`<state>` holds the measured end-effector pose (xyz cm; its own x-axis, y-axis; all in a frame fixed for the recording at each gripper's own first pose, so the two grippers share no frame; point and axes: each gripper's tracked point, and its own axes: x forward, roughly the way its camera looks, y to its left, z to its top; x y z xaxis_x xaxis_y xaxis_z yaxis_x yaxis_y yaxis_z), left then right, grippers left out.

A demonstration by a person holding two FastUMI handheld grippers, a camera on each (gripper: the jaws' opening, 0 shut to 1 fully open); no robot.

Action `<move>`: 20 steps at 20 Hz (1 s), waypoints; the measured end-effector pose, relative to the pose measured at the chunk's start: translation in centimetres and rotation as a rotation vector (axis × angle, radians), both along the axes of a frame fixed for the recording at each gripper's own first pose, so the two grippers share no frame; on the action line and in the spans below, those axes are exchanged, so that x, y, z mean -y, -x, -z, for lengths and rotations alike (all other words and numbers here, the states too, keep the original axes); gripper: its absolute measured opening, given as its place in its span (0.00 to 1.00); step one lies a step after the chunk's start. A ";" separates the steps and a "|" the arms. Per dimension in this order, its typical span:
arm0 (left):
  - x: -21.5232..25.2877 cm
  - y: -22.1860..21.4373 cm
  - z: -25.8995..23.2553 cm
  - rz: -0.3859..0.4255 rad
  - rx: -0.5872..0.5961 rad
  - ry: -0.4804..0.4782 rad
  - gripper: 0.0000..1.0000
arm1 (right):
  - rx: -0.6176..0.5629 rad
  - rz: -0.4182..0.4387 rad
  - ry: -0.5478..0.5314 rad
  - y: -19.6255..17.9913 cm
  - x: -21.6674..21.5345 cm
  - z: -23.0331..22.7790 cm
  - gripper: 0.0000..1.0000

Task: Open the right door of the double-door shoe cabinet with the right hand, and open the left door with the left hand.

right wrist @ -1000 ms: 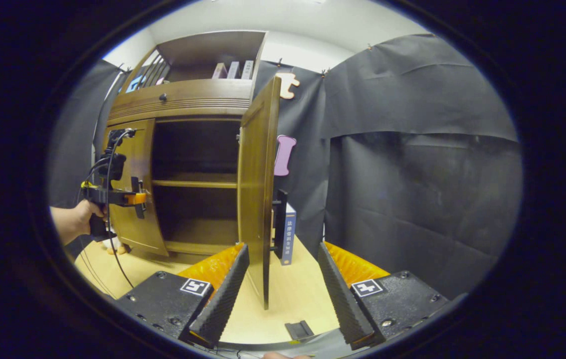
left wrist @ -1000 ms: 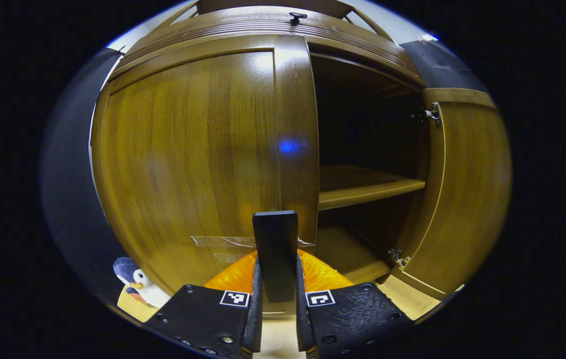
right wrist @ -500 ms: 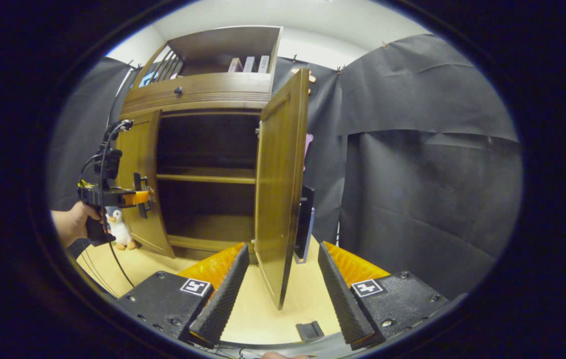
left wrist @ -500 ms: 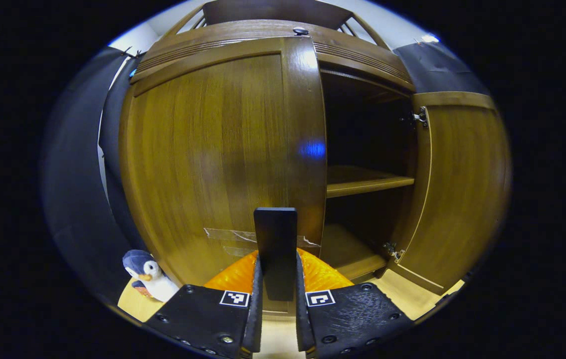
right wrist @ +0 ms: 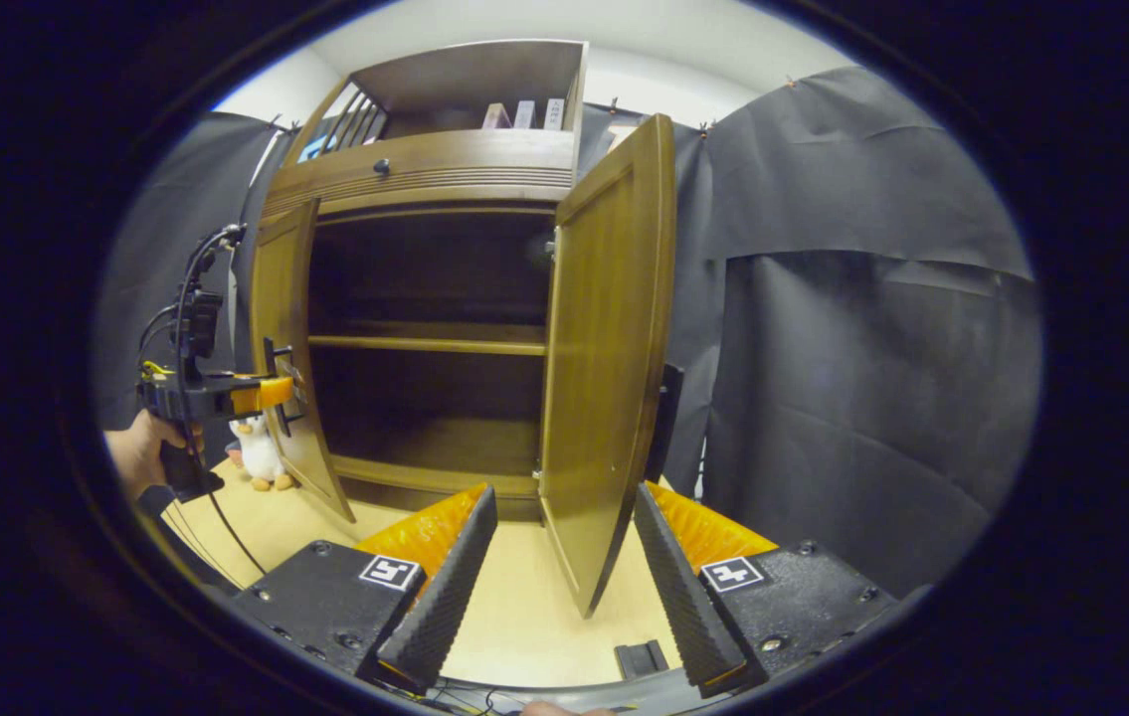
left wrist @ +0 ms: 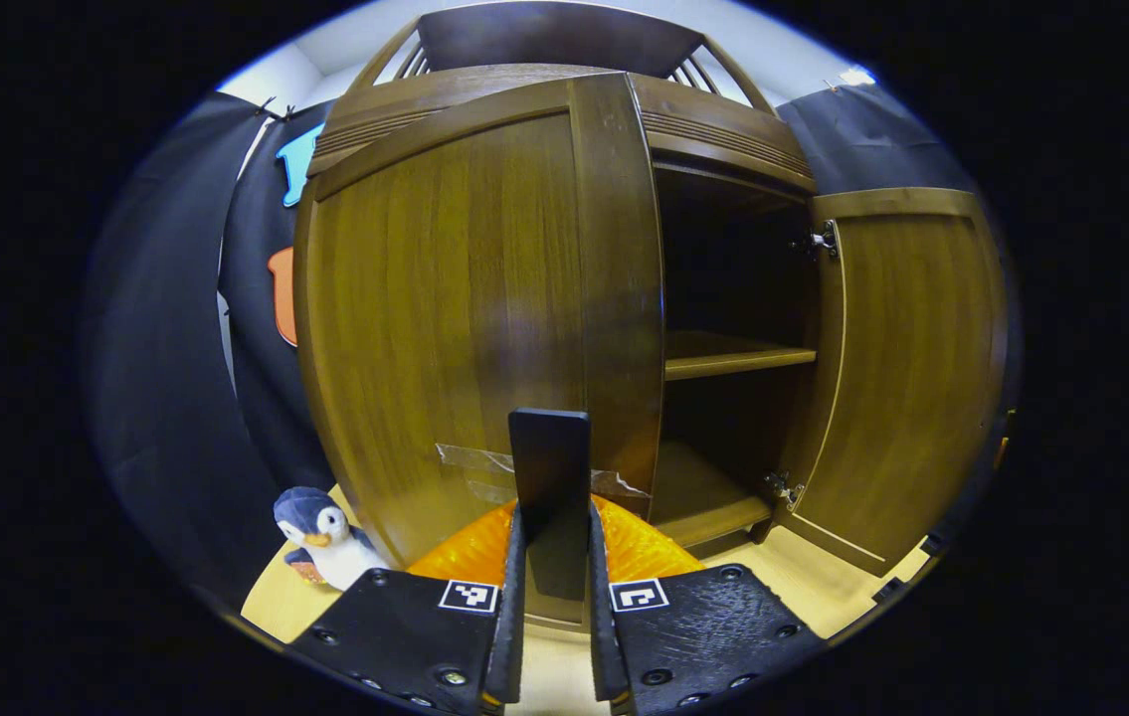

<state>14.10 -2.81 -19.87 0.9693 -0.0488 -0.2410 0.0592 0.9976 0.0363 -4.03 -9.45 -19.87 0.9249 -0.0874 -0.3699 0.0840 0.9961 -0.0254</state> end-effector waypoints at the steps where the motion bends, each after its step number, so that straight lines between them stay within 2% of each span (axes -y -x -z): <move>1: -0.3 0.5 -0.1 -0.007 0.000 0.007 0.27 | 0.002 -0.009 0.002 -0.2 -0.2 0.1 0.88; 9: -3.3 4.6 -0.4 -0.059 0.011 0.002 0.26 | 0.001 -0.099 -0.005 -1.8 -3.3 0.0 0.88; 10: -3.7 5.0 -0.1 -0.070 0.004 -0.002 0.26 | -0.003 -0.109 -0.002 -1.9 -3.7 0.2 0.92; 11: -4.2 5.7 0.2 -0.082 -0.003 -0.007 0.26 | -0.013 -0.119 0.001 -2.0 -4.0 0.5 0.88; 14: -5.7 7.0 0.8 -0.113 -0.020 -0.016 0.26 | -0.026 -0.144 0.004 -2.1 -5.0 0.6 0.88; 20: -9.0 9.1 0.6 -0.175 -0.023 -0.025 0.25 | -0.021 -0.166 0.007 -2.8 -6.4 0.3 0.88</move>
<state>5.01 6.20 -20.49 0.9567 0.1260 -0.2622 -0.1137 0.9916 0.0619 -1.26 -3.10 -20.14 0.9188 0.0638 -0.3895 -0.0829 0.9960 -0.0324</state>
